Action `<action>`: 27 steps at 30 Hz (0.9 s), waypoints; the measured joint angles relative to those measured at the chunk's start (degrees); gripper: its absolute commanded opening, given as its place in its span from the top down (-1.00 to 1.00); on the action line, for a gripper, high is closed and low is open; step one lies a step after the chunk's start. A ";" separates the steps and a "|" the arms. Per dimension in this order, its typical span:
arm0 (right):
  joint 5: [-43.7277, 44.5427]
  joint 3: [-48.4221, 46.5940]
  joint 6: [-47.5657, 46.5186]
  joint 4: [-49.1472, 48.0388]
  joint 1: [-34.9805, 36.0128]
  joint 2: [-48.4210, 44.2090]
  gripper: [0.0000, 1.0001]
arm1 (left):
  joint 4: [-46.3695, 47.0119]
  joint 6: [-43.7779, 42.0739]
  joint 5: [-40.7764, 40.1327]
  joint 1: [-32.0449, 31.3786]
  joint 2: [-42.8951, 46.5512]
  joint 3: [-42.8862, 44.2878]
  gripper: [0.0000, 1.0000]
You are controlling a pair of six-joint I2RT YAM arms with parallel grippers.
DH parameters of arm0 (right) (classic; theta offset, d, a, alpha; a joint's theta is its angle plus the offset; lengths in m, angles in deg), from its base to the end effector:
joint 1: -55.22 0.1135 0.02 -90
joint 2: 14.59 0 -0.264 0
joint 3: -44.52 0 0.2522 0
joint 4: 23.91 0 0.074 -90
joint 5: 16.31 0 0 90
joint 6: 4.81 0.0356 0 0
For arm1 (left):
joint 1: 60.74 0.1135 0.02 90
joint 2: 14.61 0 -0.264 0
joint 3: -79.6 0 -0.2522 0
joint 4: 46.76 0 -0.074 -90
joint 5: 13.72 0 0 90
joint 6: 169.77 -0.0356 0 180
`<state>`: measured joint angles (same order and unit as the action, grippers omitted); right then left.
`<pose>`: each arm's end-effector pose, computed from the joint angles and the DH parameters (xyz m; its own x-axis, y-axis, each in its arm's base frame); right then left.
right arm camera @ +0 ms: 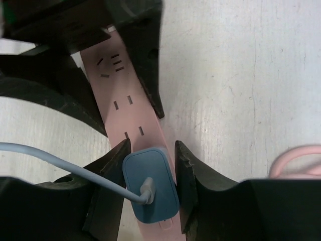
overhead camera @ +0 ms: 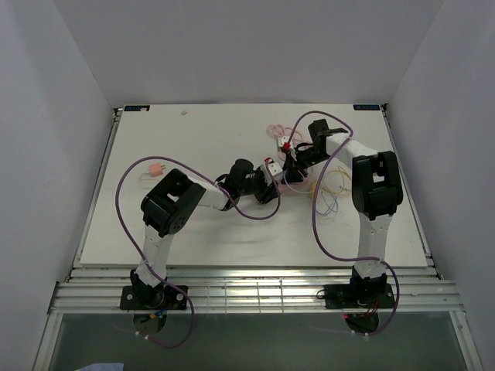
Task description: Pull the plug off the socket
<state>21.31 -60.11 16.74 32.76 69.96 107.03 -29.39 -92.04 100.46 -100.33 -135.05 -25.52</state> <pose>0.4053 0.1358 0.1727 0.0040 -0.5860 -0.8103 -0.9994 -0.0311 0.0175 0.3176 -0.2816 0.1107 -0.1730 0.3947 -0.9024 0.9173 0.3982 -0.0018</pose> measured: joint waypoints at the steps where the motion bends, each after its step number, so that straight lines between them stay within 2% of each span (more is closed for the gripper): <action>1: 0.48 1.75 -2.32 -0.61 0.00 -1.29 0.85 | 0.02 -0.26 0.02 -0.15 0.00 0.00 1.00; 8: 2.54 12.28 -15.85 -7.50 0.28 -8.39 0.85 | 0.02 -0.59 0.46 -0.68 -0.52 0.66 1.00; 15: 9.20 25.79 -13.75 -23.89 2.14 -17.31 0.85 | -0.57 -0.98 1.86 -0.83 -1.03 1.57 1.00; 21: 10.40 24.02 -8.35 -22.99 2.29 -16.81 0.85 | -0.96 -0.74 1.81 -0.87 -1.18 1.95 1.00; 27: 7.28 14.32 -4.46 -11.87 0.39 -11.41 0.85 | -0.96 -0.50 1.55 -0.90 -1.18 1.95 1.00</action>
<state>28.59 -45.80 12.28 20.89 70.35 95.62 -30.35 -92.54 102.01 -101.23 -136.24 -23.57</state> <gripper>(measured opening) 0.425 0.574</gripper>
